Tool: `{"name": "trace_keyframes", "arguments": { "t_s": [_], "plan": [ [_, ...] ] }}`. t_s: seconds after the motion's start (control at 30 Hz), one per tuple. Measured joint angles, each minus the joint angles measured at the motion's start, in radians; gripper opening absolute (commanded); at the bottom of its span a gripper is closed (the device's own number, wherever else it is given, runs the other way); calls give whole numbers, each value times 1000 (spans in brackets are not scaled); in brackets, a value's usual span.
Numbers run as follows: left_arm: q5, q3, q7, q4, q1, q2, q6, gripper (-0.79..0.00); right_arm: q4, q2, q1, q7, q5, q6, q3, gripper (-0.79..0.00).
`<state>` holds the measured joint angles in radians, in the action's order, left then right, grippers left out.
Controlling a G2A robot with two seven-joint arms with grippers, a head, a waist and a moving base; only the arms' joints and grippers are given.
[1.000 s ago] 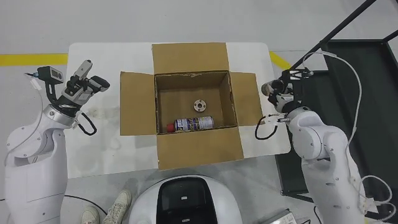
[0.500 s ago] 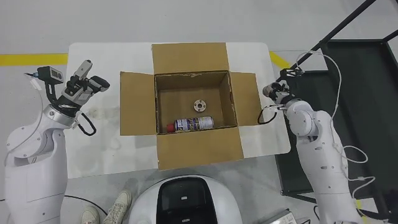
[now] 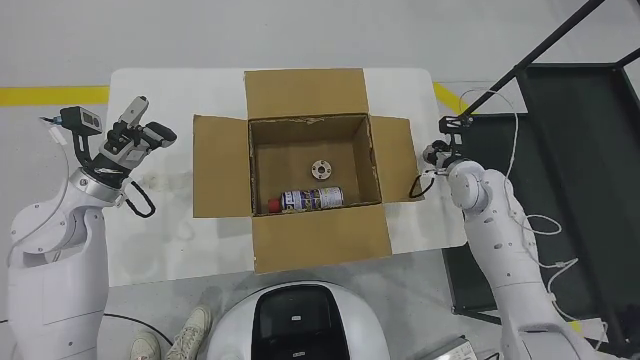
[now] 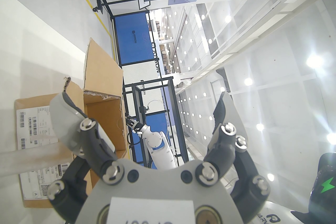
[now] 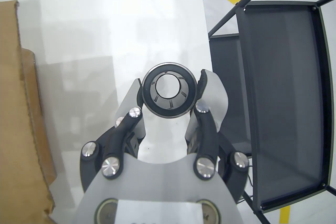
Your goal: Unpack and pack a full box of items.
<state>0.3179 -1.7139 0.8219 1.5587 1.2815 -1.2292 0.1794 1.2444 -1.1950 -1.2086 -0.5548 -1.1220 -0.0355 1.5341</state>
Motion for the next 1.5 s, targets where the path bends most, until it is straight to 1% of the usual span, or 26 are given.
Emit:
{"name": "trace_keyframes", "arguments": {
  "t_s": [0.3,0.33,0.37,0.43,0.47,0.5,0.53,0.77,0.83,0.9,1.03,1.07,1.17,1.27,1.33,1.4,1.5],
  "plan": [
    [0,0,0,0,0,0,0,0,-99,-5,49,23,15,34,-29,-785],
    [0,0,0,0,0,0,0,0,-109,-5,55,26,16,36,-31,-668],
    [0,0,0,0,0,0,0,0,-120,-5,62,31,16,38,-34,-446],
    [0,0,0,0,0,0,0,0,-133,-6,69,36,18,37,-36,-314],
    [0,0,0,0,0,0,0,0,-141,-6,72,39,19,37,-37,-222],
    [0,0,0,0,0,0,0,0,-145,-6,74,40,19,37,-37,-28],
    [0,0,0,0,0,0,0,0,-150,-6,76,42,19,36,-37,0],
    [0,0,0,0,0,0,0,0,-158,-2,73,51,36,47,-20,0],
    [0,0,0,0,0,0,0,0,-135,1,61,61,45,45,-6,0],
    [0,0,0,0,0,0,0,0,-80,5,30,75,62,27,22,0],
    [0,0,0,0,0,0,0,0,110,13,-70,85,74,-26,87,0],
    [0,0,0,0,0,0,0,0,185,14,-109,85,80,-33,106,0],
    [0,0,0,0,0,0,0,0,379,20,-203,81,55,-31,140,0],
    [0,0,0,0,0,0,0,0,543,22,-270,61,15,-25,142,0],
    [0,0,0,0,0,0,0,0,625,22,-294,37,-12,-2,121,0],
    [0,0,0,0,0,0,0,0,709,24,-309,-4,-46,49,80,0],
    [0,0,0,0,0,0,0,0,795,26,-305,-71,-72,129,20,0]
  ]
}}
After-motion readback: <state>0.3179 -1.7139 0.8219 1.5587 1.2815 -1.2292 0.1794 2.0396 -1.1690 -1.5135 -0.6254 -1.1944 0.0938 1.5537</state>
